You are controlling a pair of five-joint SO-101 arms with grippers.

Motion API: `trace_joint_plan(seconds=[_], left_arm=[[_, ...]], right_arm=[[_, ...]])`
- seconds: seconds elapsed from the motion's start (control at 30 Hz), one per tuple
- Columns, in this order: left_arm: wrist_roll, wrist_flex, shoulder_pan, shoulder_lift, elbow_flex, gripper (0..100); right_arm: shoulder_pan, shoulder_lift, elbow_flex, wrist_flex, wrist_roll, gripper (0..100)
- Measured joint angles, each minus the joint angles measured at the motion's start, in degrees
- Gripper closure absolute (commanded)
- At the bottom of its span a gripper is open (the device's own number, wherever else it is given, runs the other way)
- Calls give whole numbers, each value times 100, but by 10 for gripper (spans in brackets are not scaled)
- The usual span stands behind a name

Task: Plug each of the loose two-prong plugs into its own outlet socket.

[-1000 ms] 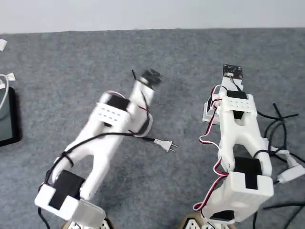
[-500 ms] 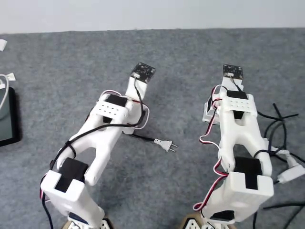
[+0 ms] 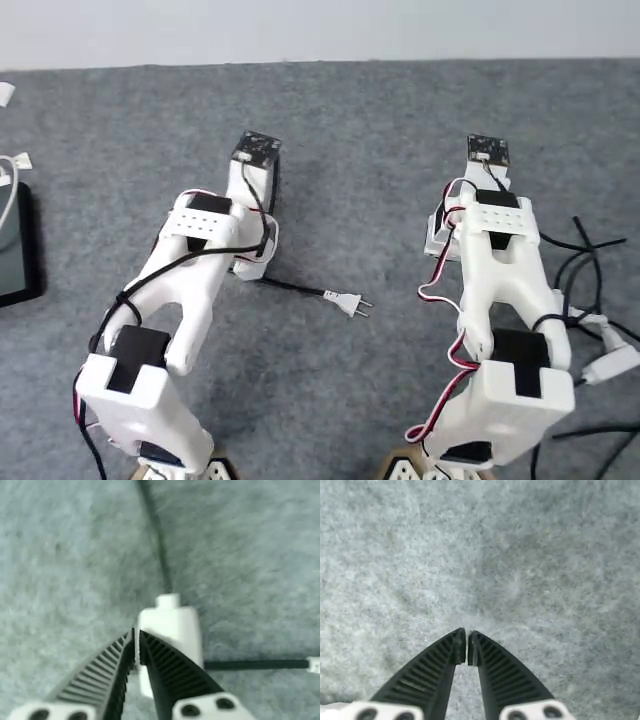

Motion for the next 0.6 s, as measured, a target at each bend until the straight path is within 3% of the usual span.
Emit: trace_joint_plan(seconds=[0.33,0.6], left_arm=[[246,132,-18,18,-211,903],[580,993,-132,18,-905,878]], right_arm=[[-9,53,0,0,0,990],[-9,53,0,0,0,990]])
